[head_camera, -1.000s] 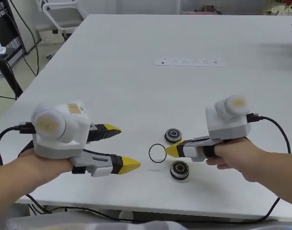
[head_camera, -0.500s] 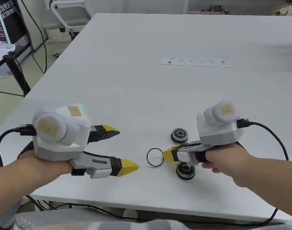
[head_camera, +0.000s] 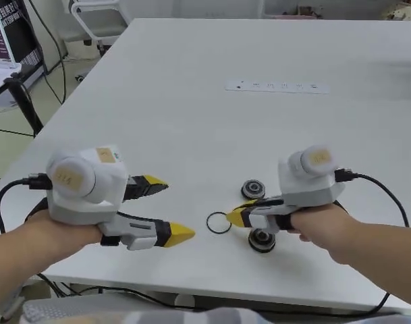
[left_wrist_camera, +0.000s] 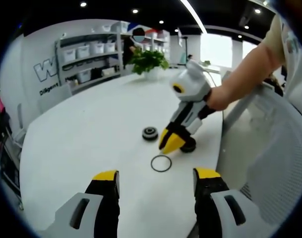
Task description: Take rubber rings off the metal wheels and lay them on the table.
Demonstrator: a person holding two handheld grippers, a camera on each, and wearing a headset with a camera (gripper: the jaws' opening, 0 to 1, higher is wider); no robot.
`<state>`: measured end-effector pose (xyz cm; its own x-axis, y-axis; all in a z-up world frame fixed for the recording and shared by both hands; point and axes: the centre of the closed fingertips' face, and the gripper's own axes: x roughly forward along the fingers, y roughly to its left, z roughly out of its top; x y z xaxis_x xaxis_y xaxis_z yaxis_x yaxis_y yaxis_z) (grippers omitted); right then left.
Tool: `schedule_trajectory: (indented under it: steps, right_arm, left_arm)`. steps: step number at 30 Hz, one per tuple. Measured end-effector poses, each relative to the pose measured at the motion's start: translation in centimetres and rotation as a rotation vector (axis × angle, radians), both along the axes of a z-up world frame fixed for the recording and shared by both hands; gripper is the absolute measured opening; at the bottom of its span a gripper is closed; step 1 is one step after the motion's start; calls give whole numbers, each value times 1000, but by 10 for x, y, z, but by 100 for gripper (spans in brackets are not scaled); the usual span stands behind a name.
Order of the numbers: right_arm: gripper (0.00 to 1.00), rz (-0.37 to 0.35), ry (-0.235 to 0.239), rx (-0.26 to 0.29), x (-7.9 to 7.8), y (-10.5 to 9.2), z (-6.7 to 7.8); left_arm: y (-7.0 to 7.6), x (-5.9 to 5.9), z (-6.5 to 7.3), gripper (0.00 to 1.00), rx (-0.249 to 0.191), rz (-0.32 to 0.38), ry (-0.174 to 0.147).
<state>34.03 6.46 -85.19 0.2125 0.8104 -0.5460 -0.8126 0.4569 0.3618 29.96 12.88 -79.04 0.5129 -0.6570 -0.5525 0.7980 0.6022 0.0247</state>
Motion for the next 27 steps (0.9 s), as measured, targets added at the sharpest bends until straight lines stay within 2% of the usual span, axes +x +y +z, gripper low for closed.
schedule_trajectory:
  steps: [5, 8, 11, 14, 20, 27]
  right_arm:
    - [14, 9, -20, 18, 0, -3, 7]
    - [15, 15, -33, 36, -2, -5, 14]
    - [17, 25, -48, 56, -7, -6, 23]
    - [18, 47, -81, 64, -8, -10, 29]
    - [19, 38, -86, 87, -12, -22, 41]
    - [20, 51, -95, 78, -15, -40, 42]
  left_arm:
    - [-4, 2, 1, 61, -14, 0, 7]
    - [-7, 2, 1, 61, -4, -12, 6]
    - [-11, 4, 2, 61, -14, -14, 12]
    - [-16, 4, 1, 61, 3, -30, 5]
    - [-28, 4, 1, 60, 19, -66, 2]
    - [-44, 4, 3, 60, 10, -96, 5]
